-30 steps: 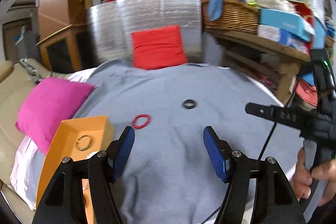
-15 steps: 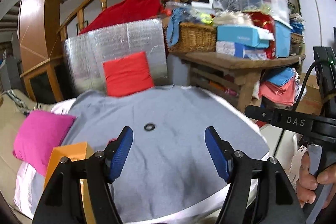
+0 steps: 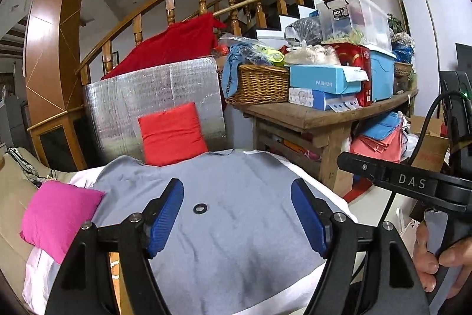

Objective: Organize jewelry
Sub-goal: 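Move both tools back over the red bead bracelet and black hair tie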

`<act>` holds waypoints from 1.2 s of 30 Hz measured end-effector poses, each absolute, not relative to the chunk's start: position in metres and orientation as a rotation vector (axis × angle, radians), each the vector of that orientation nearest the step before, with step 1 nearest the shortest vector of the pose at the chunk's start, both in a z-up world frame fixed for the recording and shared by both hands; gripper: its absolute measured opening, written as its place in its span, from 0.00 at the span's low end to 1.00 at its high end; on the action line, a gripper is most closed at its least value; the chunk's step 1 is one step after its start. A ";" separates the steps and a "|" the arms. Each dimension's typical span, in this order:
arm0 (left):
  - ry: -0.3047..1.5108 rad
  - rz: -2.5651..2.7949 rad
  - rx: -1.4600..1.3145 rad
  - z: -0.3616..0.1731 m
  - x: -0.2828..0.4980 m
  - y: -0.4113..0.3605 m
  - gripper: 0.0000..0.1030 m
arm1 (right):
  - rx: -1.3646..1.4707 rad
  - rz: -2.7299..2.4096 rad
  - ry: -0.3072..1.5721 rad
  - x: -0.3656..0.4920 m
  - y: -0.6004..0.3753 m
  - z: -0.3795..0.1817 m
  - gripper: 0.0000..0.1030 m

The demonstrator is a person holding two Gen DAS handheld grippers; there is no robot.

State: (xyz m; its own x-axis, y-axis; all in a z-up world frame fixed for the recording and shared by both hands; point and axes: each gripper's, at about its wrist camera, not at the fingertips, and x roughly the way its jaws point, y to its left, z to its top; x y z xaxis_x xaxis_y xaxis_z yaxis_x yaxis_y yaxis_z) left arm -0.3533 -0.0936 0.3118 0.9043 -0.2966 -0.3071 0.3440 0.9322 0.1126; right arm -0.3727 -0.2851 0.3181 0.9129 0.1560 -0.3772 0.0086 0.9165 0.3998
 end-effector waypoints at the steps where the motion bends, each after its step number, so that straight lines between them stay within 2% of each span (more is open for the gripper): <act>1: 0.290 -0.332 0.166 0.312 -0.352 -0.094 0.74 | 0.407 0.079 0.416 -0.373 -0.285 0.317 0.57; 14: 0.390 -0.294 0.141 0.264 -0.314 -0.065 0.75 | 0.401 0.094 0.573 -0.318 -0.264 0.264 0.57; 30: 0.568 -0.046 0.058 0.193 -0.223 0.090 0.75 | 0.462 0.205 0.836 -0.174 -0.230 0.165 0.57; 36: 0.626 -0.038 0.031 0.177 -0.162 0.110 0.75 | 0.455 0.245 0.887 -0.107 -0.201 0.143 0.57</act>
